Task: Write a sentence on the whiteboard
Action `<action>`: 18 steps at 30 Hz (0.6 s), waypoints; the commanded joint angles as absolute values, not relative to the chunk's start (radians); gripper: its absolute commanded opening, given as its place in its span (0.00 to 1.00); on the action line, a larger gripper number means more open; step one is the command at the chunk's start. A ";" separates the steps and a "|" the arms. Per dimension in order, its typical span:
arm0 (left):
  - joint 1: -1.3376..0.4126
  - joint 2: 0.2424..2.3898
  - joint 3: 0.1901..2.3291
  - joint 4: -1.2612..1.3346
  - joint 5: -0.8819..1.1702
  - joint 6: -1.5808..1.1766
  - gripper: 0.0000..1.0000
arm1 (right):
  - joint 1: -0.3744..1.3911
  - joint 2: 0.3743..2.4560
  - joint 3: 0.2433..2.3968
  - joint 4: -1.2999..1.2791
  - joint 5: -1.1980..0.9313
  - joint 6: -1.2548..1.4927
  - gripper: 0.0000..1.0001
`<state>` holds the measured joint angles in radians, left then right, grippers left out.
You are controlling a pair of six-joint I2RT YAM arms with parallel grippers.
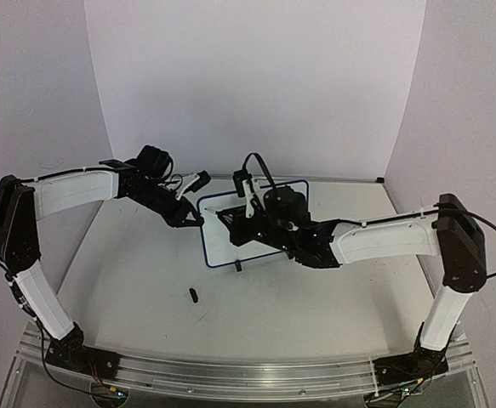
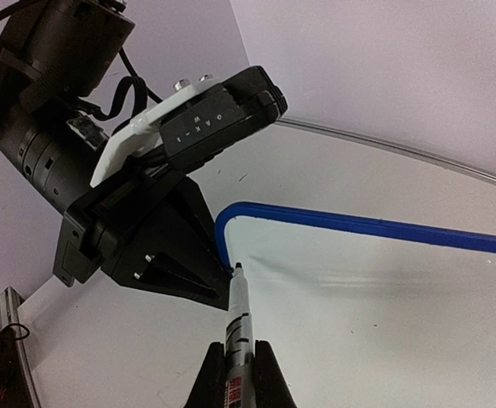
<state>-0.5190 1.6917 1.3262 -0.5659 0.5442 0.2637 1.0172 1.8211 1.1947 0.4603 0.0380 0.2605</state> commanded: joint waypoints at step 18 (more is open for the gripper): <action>-0.520 1.690 1.324 -0.558 0.525 0.283 0.00 | 1.023 1.834 1.234 0.488 0.251 0.267 0.00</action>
